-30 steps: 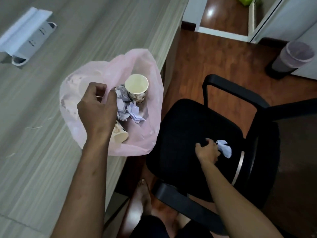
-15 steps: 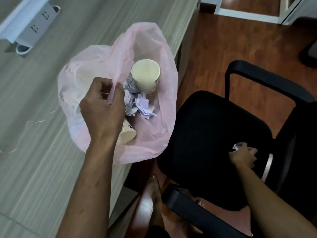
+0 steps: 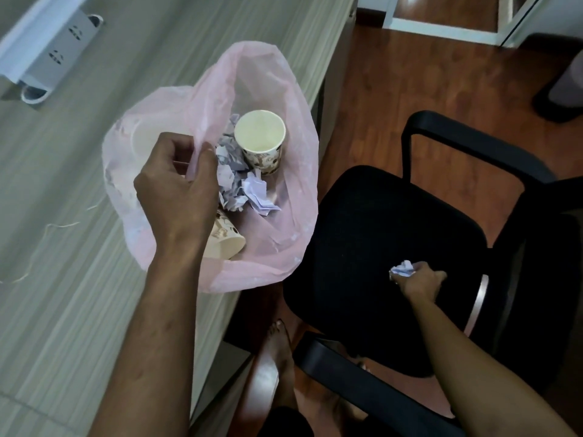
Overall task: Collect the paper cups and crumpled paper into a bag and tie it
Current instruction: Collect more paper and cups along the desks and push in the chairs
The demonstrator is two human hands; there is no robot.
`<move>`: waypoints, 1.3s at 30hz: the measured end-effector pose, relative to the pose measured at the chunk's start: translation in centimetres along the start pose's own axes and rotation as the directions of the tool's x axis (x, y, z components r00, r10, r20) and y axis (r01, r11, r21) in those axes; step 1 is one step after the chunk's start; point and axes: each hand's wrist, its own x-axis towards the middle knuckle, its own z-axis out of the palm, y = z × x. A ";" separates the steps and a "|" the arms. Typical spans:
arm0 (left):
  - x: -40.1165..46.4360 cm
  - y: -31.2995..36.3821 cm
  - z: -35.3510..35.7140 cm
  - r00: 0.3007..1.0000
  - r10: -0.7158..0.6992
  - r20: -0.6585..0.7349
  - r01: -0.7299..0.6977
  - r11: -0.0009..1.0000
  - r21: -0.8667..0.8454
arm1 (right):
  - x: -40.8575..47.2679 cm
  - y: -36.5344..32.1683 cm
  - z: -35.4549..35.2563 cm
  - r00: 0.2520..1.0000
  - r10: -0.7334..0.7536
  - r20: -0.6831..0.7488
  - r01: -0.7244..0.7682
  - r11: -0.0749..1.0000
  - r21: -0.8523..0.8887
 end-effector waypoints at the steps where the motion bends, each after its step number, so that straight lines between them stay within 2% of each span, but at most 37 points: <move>1: 0.0 0.1 -0.1 1.000 0.001 0.001 -0.001 1.000 0.000 | -0.5 -0.1 0.2 1.000 -0.011 0.009 0.011 1.000 0.026; 4: 0.2 0.4 -0.7 1.000 0.004 0.001 -0.004 1.000 0.011 | -1.8 -0.3 0.6 0.989 -0.144 0.026 0.146 0.982 -0.119; 8: 0.8 1.3 -1.9 1.000 -0.007 0.014 0.007 1.000 0.023 | -5.6 -2.0 -0.2 0.974 -0.225 0.022 0.226 0.967 -0.119; 15: 3.5 3.5 -5.5 0.999 -0.017 -0.042 0.017 1.000 0.001 | -13.3 -9.3 -4.0 0.922 -0.382 -0.061 0.386 0.897 0.214; 19: 5.3 4.3 -7.1 0.996 -0.038 -0.087 0.038 0.999 -0.009 | -19.5 -15.9 -6.8 0.830 -0.535 -0.156 0.551 0.745 0.376; 21: 5.9 4.6 -7.7 0.994 -0.045 -0.098 0.044 0.999 -0.009 | -23.1 -18.7 -7.5 0.759 -0.631 -0.162 0.619 0.622 0.479; 24: 6.8 4.8 -8.4 0.992 -0.047 -0.114 0.046 0.999 -0.015 | -27.8 -21.7 -6.2 0.582 -0.808 -0.096 0.731 0.467 0.498; 25: 7.0 4.8 -8.5 0.992 -0.046 -0.116 0.045 0.999 -0.014 | -29.1 -22.3 -5.4 0.513 -0.858 0.002 0.764 0.458 0.454; 26: 7.1 4.8 -8.5 0.992 -0.046 -0.115 0.045 0.999 -0.012 | -30.0 -22.9 -4.5 0.437 -0.884 0.168 0.799 0.467 0.378; 28: 7.4 4.8 -8.5 0.993 -0.056 -0.108 0.056 0.998 -0.006 | -31.1 -23.7 -2.9 0.266 -0.806 0.528 0.882 0.424 0.204; 29: 7.6 4.8 -8.6 0.993 -0.067 -0.102 0.067 0.998 -0.004 | -31.2 -23.9 -2.6 0.235 -0.773 0.589 0.904 0.397 0.160; 30: 7.7 4.8 -8.7 0.993 -0.077 -0.094 0.078 0.997 -0.003 | -31.2 -24.0 -2.7 0.257 -0.795 0.550 0.912 0.388 0.135; 31: 7.9 4.8 -8.8 0.992 -0.087 -0.088 0.087 0.996 -0.004 | -30.8 -23.9 -2.8 0.319 -0.845 0.429 0.911 0.399 0.108; 32: 8.1 4.7 -9.0 0.992 -0.092 -0.086 0.092 0.996 -0.006 | -30.1 -23.8 -3.0 0.407 -0.875 0.263 0.900 0.433 0.047; 33: 8.3 4.6 -9.2 0.992 -0.096 -0.088 0.096 0.995 -0.007 | -29.2 -23.6 -3.3 0.518 -0.846 0.128 0.855 0.518 -0.038; 34: 8.4 4.4 -9.5 0.990 -0.104 -0.092 0.104 0.995 -0.006 | -28.2 -23.0 -3.7 0.657 -0.751 0.075 0.754 0.649 -0.107; 35: 8.5 4.4 -9.8 0.989 -0.113 -0.100 0.113 0.994 -0.007 | -27.3 -22.6 -4.0 0.778 -0.615 0.124 0.628 0.763 -0.153; 36: 8.8 4.3 -10.2 0.986 -0.124 -0.111 0.124 0.992 -0.009 | -26.6 -22.3 -4.1 0.843 -0.489 0.224 0.528 0.830 -0.180; 37: 9.0 4.2 -10.7 0.982 -0.140 -0.125 0.140 0.990 -0.007 | -26.4 -22.3 -4.3 0.847 -0.425 0.319 0.500 0.842 -0.205; 39: 9.9 3.7 -12.0 0.968 -0.181 -0.171 0.184 0.983 0.000 | -26.7 -23.2 -4.5 0.793 -0.523 0.314 0.582 0.802 -0.134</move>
